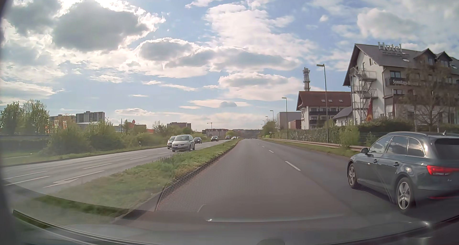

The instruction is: Follow the waypoints while adhering to traffic rules and regulations

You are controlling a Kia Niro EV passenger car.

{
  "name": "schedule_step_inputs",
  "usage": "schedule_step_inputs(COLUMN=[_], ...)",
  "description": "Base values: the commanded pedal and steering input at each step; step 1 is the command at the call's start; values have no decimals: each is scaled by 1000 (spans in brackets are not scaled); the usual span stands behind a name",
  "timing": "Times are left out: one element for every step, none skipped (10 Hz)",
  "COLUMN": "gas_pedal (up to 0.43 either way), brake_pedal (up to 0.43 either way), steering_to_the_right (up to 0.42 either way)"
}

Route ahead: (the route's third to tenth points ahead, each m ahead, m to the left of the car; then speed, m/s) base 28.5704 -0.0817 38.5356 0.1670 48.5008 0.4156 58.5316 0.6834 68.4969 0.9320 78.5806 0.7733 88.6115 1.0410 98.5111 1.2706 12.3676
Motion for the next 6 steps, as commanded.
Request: schedule_step_inputs(gas_pedal=[47,47,47,47,47,47], brake_pedal=[0,0,0,0,0,0], steering_to_the_right=[-3,-3,-3,-3,-3,-3])
